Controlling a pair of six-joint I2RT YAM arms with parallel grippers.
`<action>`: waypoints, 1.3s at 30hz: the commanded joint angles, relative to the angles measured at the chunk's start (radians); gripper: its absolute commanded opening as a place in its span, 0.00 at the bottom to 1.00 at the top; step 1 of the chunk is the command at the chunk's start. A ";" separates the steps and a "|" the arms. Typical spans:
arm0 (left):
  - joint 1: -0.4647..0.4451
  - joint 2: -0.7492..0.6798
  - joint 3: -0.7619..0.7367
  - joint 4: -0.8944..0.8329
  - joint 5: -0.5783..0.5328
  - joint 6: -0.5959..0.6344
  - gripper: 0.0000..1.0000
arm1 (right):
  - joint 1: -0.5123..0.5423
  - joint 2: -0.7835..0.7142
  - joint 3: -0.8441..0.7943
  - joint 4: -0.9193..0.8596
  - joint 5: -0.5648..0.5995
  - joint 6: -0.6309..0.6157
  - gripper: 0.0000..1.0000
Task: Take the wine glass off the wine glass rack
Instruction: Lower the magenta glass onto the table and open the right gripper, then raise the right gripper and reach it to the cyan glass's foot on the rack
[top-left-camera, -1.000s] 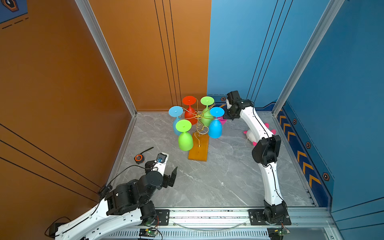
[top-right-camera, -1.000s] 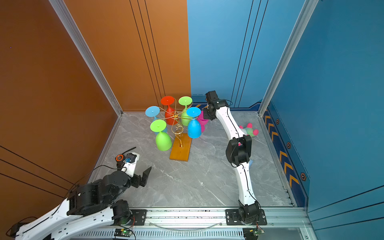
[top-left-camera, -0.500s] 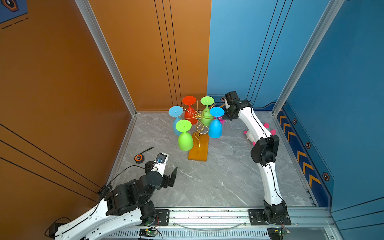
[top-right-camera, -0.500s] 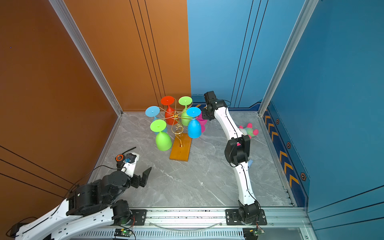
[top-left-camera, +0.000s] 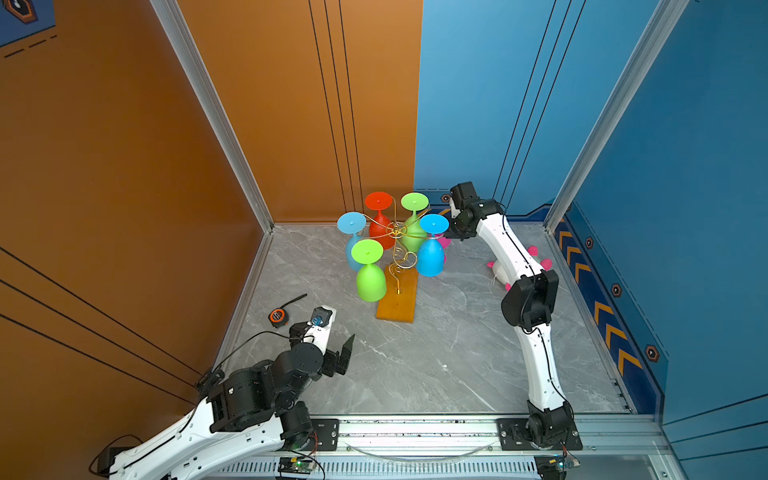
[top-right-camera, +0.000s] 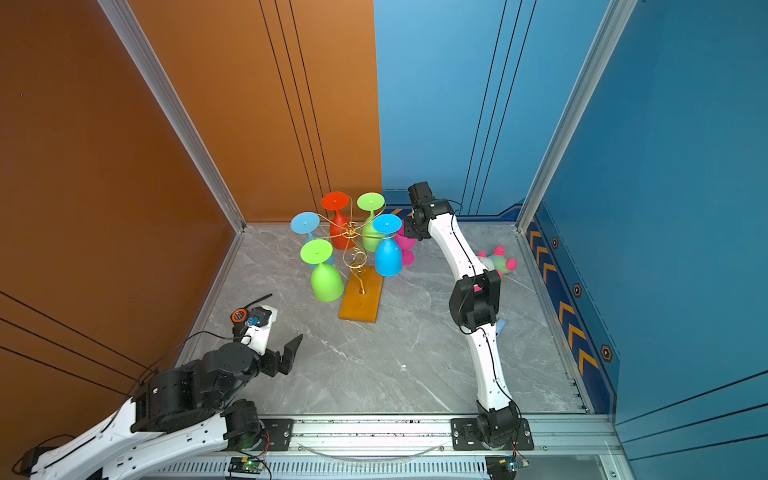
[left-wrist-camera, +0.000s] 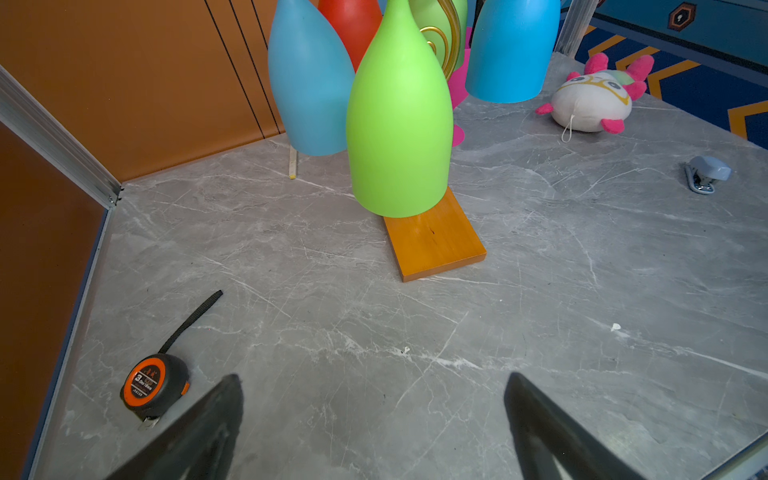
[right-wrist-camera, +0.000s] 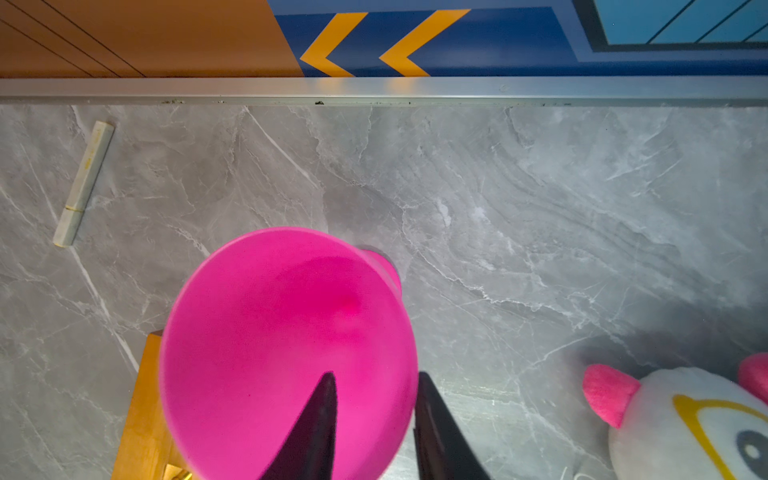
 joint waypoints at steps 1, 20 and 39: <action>0.011 -0.002 -0.014 -0.015 0.010 -0.013 0.98 | -0.002 -0.067 0.024 -0.009 0.006 -0.007 0.44; 0.013 -0.030 -0.016 -0.023 0.002 -0.007 0.98 | -0.047 -0.384 -0.184 -0.004 -0.161 -0.006 0.73; 0.049 0.030 -0.007 0.027 -0.026 0.056 0.98 | -0.095 -0.821 -0.750 0.460 -0.553 0.312 0.74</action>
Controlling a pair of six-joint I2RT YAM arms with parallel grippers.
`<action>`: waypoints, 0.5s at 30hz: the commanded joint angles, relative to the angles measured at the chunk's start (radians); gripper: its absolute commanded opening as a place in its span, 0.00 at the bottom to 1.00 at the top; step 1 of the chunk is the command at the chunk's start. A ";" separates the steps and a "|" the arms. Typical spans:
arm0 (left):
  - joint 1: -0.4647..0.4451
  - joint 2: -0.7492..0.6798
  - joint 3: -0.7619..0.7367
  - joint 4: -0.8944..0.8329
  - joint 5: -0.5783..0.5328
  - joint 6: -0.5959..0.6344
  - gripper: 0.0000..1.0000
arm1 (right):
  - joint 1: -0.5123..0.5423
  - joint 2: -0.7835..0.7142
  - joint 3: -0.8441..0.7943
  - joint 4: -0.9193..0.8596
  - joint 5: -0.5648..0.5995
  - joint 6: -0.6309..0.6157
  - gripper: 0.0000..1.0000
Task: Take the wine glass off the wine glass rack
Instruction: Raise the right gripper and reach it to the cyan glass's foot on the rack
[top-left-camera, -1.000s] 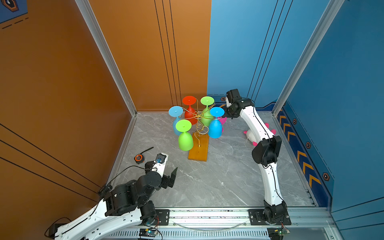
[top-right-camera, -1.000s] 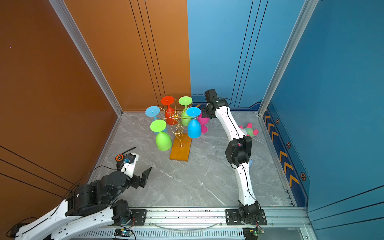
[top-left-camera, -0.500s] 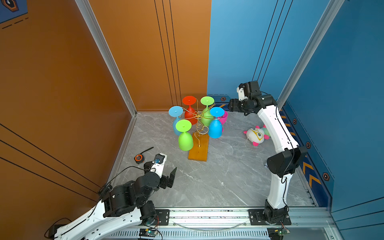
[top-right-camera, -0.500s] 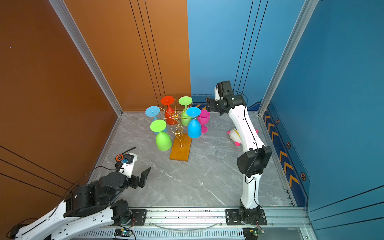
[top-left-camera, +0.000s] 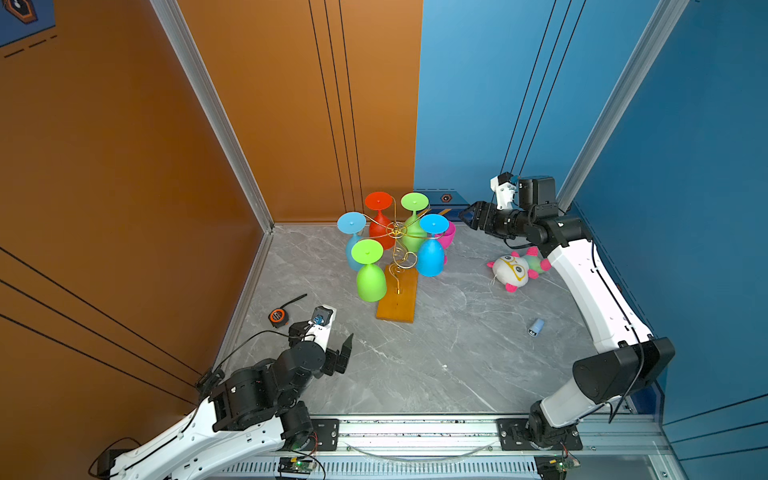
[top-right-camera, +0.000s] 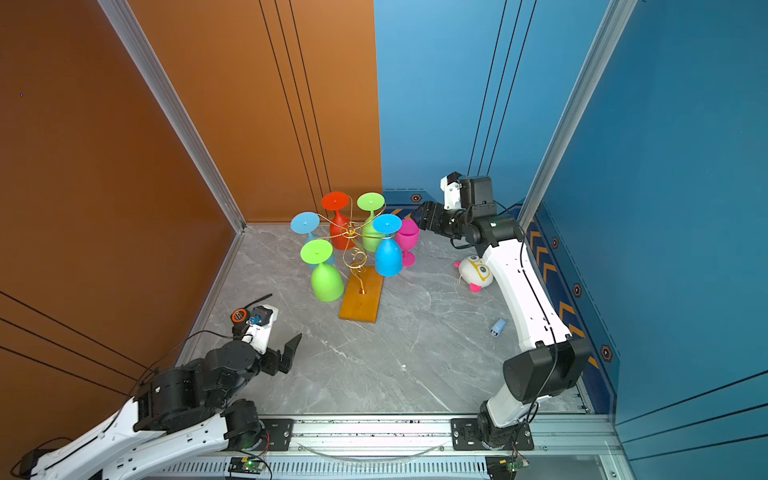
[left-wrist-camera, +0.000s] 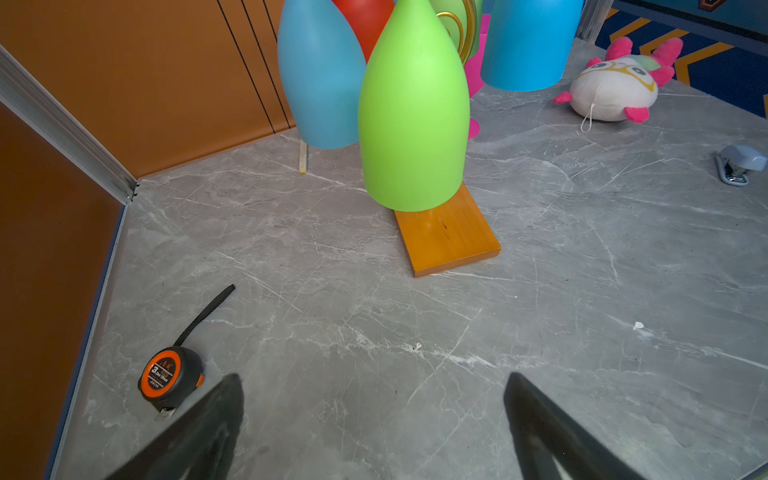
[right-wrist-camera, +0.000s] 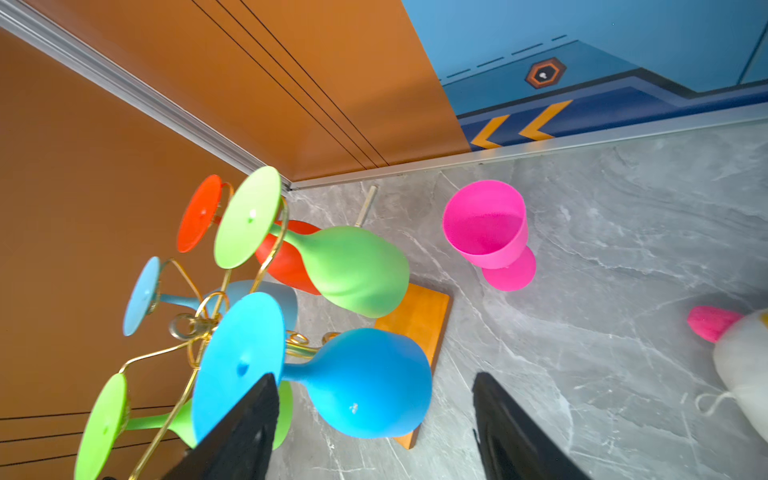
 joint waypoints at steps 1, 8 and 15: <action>0.024 0.010 -0.008 0.044 -0.010 0.041 0.98 | -0.002 -0.020 -0.051 0.126 -0.087 0.095 0.74; 0.090 0.031 -0.011 0.111 0.036 0.096 0.98 | 0.041 -0.010 -0.067 0.147 -0.126 0.112 0.73; 0.193 0.058 -0.007 0.143 0.113 0.129 0.98 | 0.076 0.013 -0.066 0.155 -0.144 0.115 0.68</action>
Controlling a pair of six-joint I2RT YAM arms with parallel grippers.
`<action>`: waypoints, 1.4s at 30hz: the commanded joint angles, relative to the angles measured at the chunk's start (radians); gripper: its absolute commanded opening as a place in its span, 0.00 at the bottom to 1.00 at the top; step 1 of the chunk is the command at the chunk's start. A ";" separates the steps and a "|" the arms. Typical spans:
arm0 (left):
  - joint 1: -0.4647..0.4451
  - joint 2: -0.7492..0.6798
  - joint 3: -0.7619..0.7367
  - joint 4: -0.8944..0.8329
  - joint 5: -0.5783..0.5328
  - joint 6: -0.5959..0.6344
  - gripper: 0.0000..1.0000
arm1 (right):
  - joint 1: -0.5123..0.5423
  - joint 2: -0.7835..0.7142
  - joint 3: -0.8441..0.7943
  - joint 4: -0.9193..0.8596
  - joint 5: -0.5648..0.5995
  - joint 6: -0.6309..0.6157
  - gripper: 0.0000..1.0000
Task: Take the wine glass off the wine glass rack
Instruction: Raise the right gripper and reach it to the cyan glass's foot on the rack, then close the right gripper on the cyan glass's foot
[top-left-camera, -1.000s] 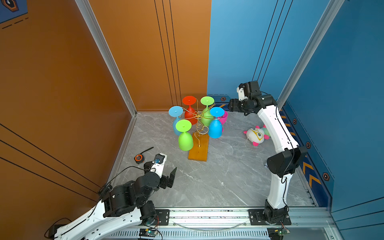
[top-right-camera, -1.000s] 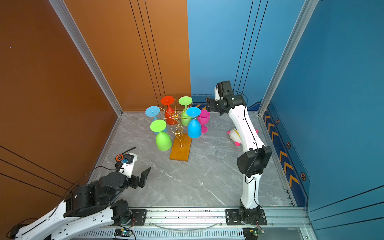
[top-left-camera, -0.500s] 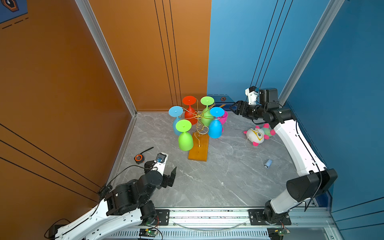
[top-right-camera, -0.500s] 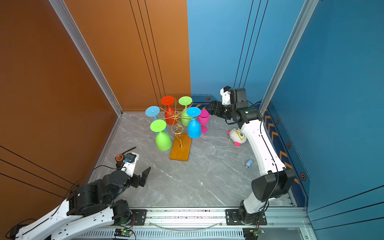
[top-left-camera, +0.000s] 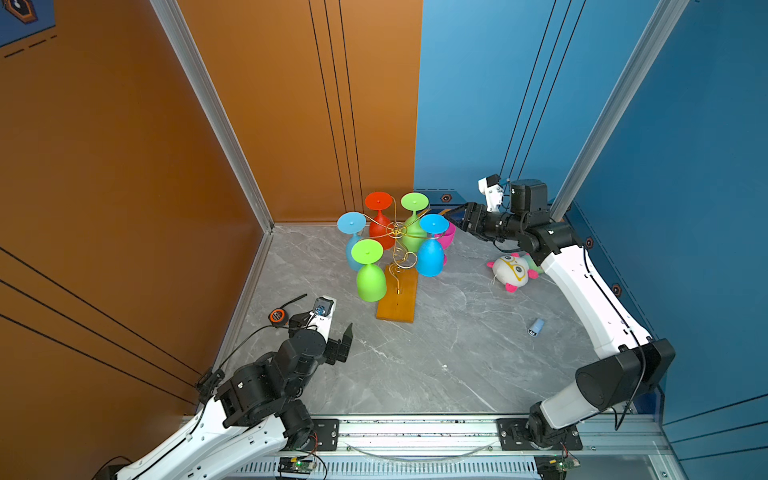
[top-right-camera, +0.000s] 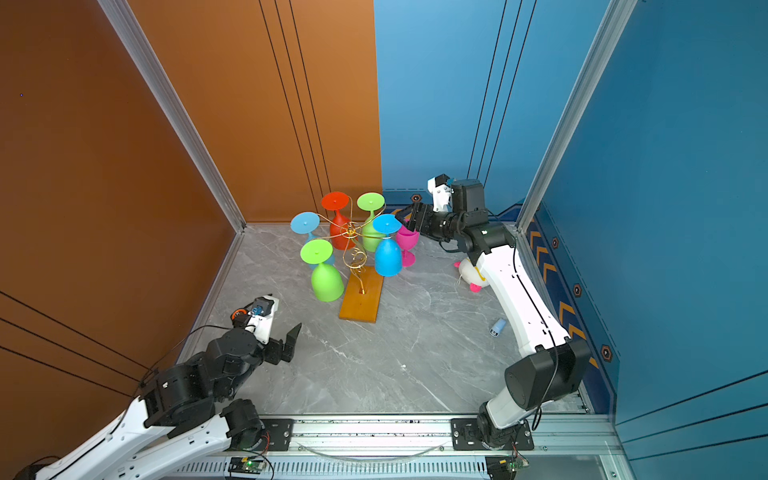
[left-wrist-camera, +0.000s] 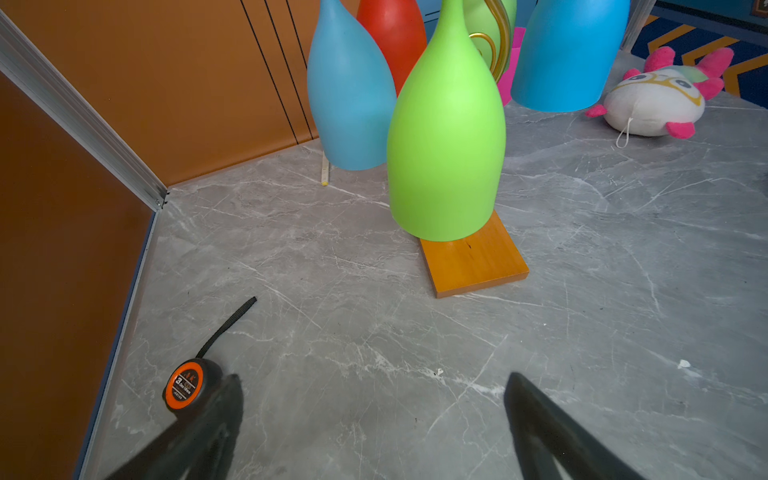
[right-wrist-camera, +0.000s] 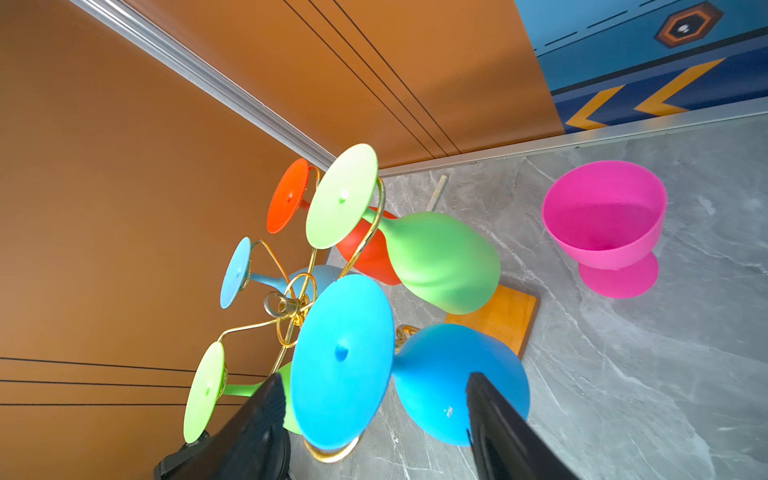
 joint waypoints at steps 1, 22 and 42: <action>0.049 0.011 -0.007 0.039 0.054 0.032 0.98 | 0.011 0.023 -0.006 0.026 -0.034 0.016 0.67; 0.449 0.070 -0.020 0.123 0.322 -0.014 0.98 | 0.027 0.079 0.002 0.036 -0.064 0.023 0.37; 0.497 0.066 -0.029 0.128 0.365 -0.030 0.98 | 0.020 0.072 0.017 0.056 -0.078 0.028 0.13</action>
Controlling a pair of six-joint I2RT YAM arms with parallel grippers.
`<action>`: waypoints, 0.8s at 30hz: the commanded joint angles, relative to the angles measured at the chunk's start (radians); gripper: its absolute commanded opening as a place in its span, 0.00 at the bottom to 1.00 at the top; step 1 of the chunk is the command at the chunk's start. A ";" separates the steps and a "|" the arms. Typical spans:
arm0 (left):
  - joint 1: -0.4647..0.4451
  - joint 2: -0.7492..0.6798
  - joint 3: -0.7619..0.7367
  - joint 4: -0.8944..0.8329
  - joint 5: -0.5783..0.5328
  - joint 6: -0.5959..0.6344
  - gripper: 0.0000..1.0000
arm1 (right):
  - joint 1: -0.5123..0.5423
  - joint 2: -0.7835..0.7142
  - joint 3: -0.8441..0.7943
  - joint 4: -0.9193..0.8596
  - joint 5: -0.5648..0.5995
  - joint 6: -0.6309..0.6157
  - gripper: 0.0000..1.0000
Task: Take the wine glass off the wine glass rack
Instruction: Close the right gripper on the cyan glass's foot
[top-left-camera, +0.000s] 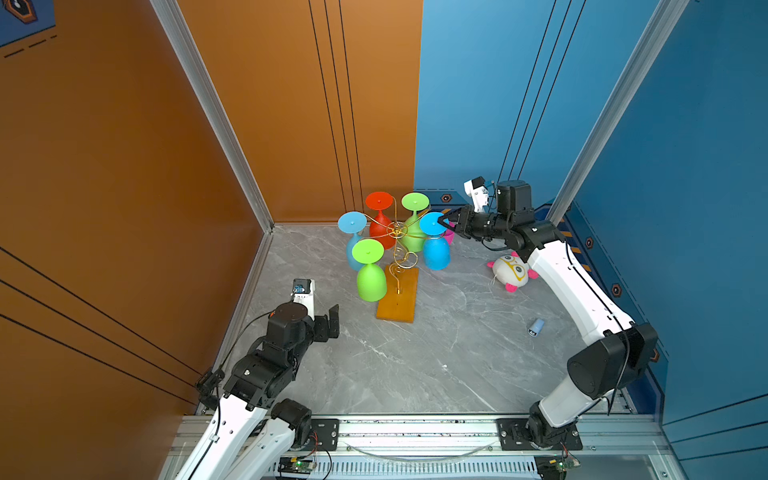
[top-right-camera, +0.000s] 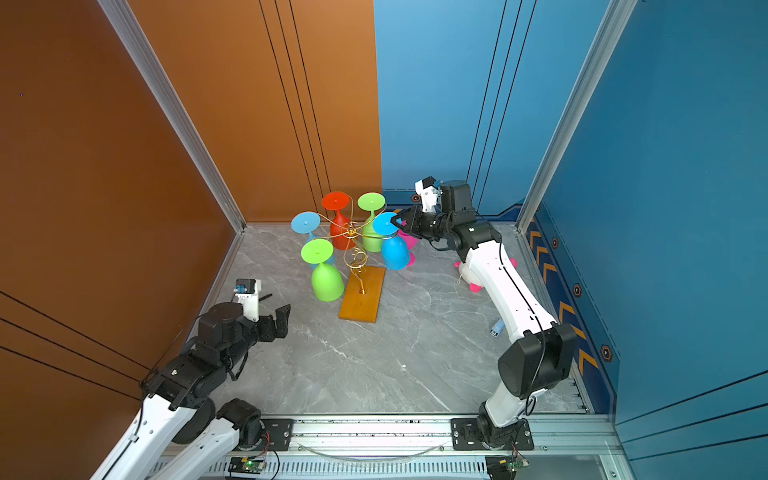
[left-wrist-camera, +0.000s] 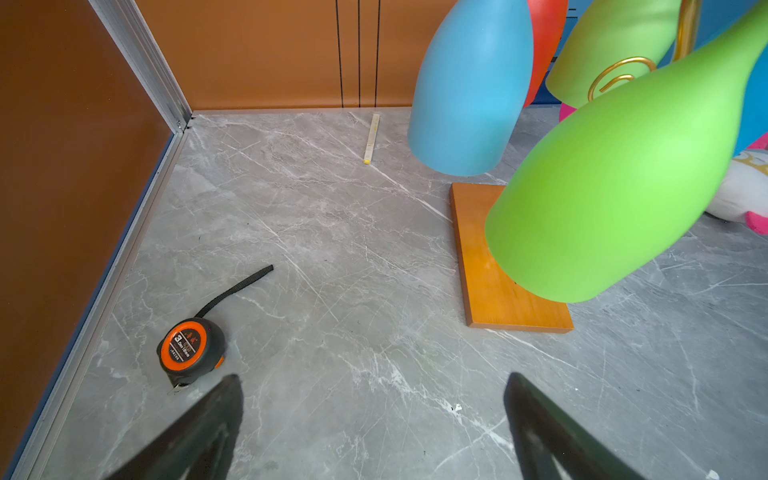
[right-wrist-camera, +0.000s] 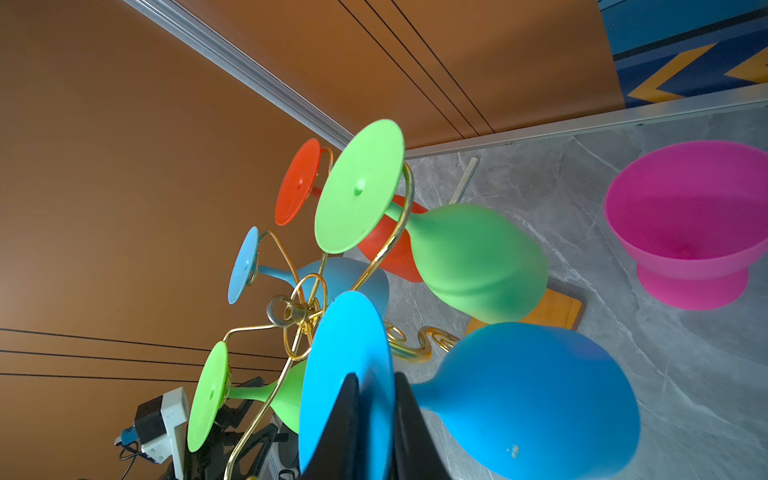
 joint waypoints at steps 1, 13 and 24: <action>0.010 -0.011 -0.018 0.017 0.023 -0.014 0.98 | 0.000 -0.002 0.012 -0.013 -0.009 0.004 0.12; 0.012 -0.024 -0.021 0.017 0.026 -0.017 0.98 | 0.000 -0.050 -0.009 0.020 -0.026 0.026 0.06; 0.014 -0.027 -0.022 0.017 0.029 -0.019 0.98 | -0.003 -0.098 -0.042 0.046 -0.028 0.042 0.03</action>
